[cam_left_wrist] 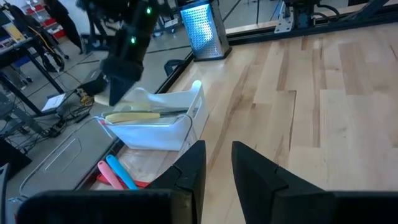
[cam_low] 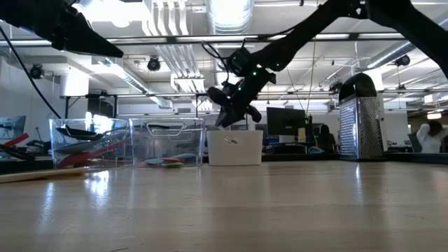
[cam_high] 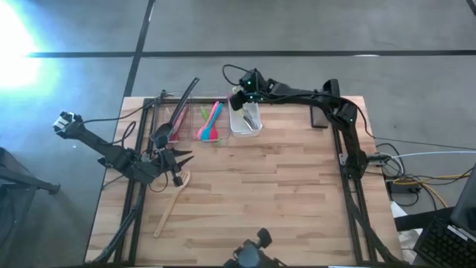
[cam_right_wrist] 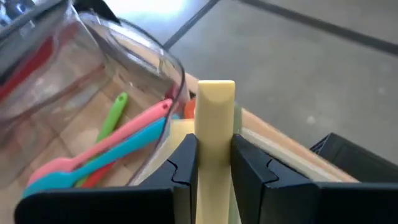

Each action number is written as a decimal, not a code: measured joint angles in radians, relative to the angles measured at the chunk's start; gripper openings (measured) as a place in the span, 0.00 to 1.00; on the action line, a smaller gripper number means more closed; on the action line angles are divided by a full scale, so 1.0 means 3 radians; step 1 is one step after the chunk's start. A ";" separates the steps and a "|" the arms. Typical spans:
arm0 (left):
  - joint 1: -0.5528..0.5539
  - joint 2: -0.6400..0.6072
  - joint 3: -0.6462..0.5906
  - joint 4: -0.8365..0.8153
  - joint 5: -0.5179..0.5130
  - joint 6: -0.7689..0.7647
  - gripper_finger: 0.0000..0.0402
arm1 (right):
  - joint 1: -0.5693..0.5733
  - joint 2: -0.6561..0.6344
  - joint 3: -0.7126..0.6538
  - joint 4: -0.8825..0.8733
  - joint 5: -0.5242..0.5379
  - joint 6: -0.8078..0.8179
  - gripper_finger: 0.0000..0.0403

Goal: Pick & Place Kitchen Items
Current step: Put the yellow table knife into the white bin, then put the light brown serving spoon into the left transparent bin

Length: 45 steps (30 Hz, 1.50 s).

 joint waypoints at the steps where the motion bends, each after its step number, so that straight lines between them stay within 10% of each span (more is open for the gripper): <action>1: 0.0000 0.0000 0.0000 0.0000 0.0000 0.0001 0.20 | 0.0003 0.0039 0.0019 -0.0001 -0.0004 0.0000 0.13; 18: 0.0005 0.0003 0.0000 -0.0004 0.0003 0.0003 0.20 | -0.0011 0.0158 0.0087 -0.0044 -0.0016 -0.0046 0.13; 28: 0.0005 0.0003 0.0000 -0.0004 0.0004 0.0001 0.20 | -0.0004 0.0160 0.0254 -0.0111 -0.0018 -0.0064 0.45; 45: 0.0005 0.0003 0.0000 0.0024 0.0006 -0.0028 0.20 | 0.0305 0.0108 0.2126 -0.2216 -0.0080 -0.0544 0.50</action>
